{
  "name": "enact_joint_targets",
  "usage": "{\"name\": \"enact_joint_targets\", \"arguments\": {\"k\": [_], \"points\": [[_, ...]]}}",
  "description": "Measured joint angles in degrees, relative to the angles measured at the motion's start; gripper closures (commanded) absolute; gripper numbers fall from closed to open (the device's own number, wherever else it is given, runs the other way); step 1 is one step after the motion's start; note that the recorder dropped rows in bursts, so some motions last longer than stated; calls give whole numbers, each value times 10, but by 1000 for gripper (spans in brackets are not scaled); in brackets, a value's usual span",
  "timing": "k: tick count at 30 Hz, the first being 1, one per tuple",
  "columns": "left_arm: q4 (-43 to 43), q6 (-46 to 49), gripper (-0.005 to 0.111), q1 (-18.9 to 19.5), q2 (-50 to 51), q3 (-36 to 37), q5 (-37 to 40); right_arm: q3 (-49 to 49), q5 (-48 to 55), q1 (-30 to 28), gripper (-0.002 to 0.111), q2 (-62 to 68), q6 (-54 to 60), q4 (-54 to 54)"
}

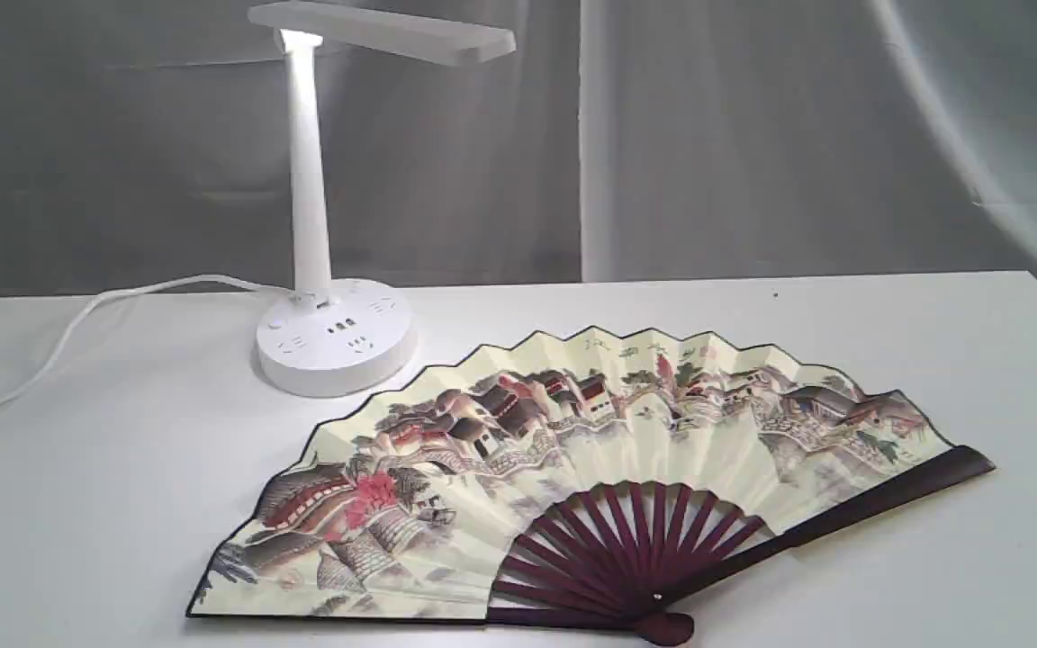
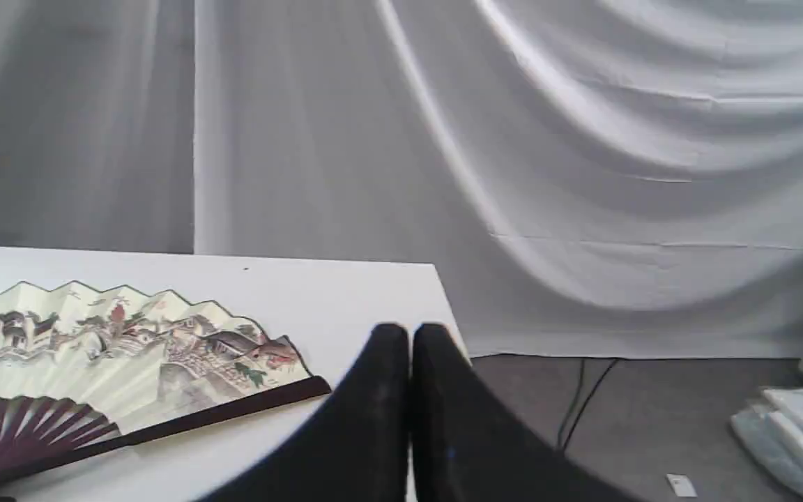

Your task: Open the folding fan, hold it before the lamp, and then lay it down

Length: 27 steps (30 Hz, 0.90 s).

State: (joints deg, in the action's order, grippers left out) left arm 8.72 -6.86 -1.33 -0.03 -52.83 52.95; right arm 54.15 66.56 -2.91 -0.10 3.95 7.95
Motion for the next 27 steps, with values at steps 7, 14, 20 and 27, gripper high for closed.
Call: {"name": "enact_joint_targets", "arguments": {"k": [7,14,20,27], "points": [[-2,-1,107,0,2,166,-155,-132,-102,0,108,1,-40,-10],[-6,-1,107,0,3,341,-343,-277,-249,0,108,2,-46,-16],[-6,-1,107,0,2,445,-443,-393,-414,0,108,3,-48,-17],[-6,-1,107,0,2,523,-483,-461,-615,0,108,3,-54,-48]]}}
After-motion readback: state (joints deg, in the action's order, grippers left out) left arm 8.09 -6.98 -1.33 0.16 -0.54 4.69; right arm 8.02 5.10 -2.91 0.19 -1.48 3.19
